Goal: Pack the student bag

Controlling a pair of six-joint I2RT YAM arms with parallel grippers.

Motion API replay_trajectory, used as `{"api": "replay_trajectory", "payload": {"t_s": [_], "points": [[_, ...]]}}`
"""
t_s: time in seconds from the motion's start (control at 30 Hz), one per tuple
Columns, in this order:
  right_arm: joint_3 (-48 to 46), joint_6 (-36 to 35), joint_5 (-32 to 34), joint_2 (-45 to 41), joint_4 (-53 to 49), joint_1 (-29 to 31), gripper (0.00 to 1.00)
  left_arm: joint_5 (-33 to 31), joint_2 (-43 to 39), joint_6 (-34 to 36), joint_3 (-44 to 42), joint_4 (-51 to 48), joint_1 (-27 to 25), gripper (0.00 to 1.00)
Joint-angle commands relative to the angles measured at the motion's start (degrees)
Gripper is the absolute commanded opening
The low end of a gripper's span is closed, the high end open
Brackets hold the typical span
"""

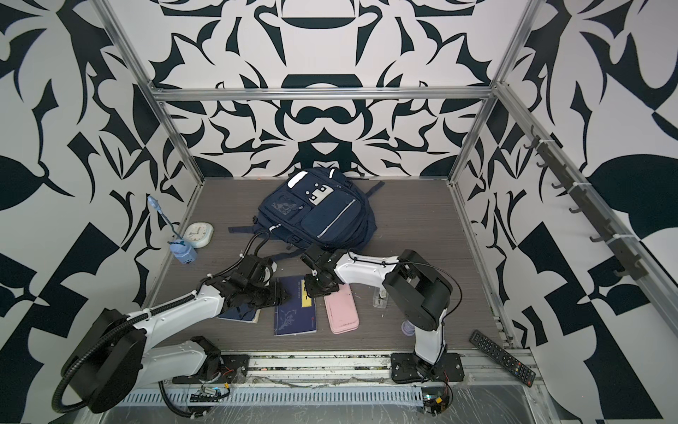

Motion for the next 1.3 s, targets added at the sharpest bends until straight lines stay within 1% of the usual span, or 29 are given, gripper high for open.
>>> {"api": "replay_trajectory", "payload": {"t_s": [0.0, 0.23, 0.4, 0.6, 0.73, 0.97, 1.03, 1.1, 1.2, 1.27], "points": [[-1.3, -1.0, 2.0, 5.7, 1.9, 1.2, 0.18, 11.3, -3.4, 0.3, 0.7, 11.5, -1.4, 0.63], [-1.0, -1.0, 1.6, 6.8, 2.3, 1.5, 0.18, 10.0, -7.8, 0.9, 0.2, 11.3, -1.1, 0.58], [-1.1, -1.1, 1.8, 6.6, 2.3, 1.6, 0.18, 9.2, -7.5, 1.7, 0.8, 9.4, -0.7, 0.55], [-1.5, -1.2, 2.4, 5.9, 2.2, 1.5, 0.2, 7.5, -5.0, 2.7, 2.3, 5.4, -0.5, 0.47], [-1.8, -1.2, 2.6, 5.3, 2.4, 1.5, 0.21, 6.5, -3.7, 3.0, 3.0, 3.5, 0.0, 0.37], [-1.6, -1.5, 2.7, 4.5, 2.3, 1.5, 0.23, 6.3, -2.1, 3.5, 4.1, 1.6, 1.1, 0.27], [-1.5, -1.6, 2.7, 4.1, 2.2, 1.5, 0.25, 6.6, -1.7, 3.6, 4.5, 1.0, 2.0, 0.21], [-1.4, -1.8, 2.6, 2.9, 2.4, 1.5, 0.29, 9.0, -1.6, 3.6, 4.5, 1.2, 4.1, 0.14], [-1.0, -2.0, 2.3, -0.2, 3.3, 1.5, 0.34, 12.5, -1.7, 3.9, 4.8, 1.5, 8.1, 0.07], [-0.5, -2.3, 2.7, -3.2, 3.6, 1.5, 0.37, 14.3, -1.8, 4.6, 5.5, 1.1, 10.6, 0.06]]}}
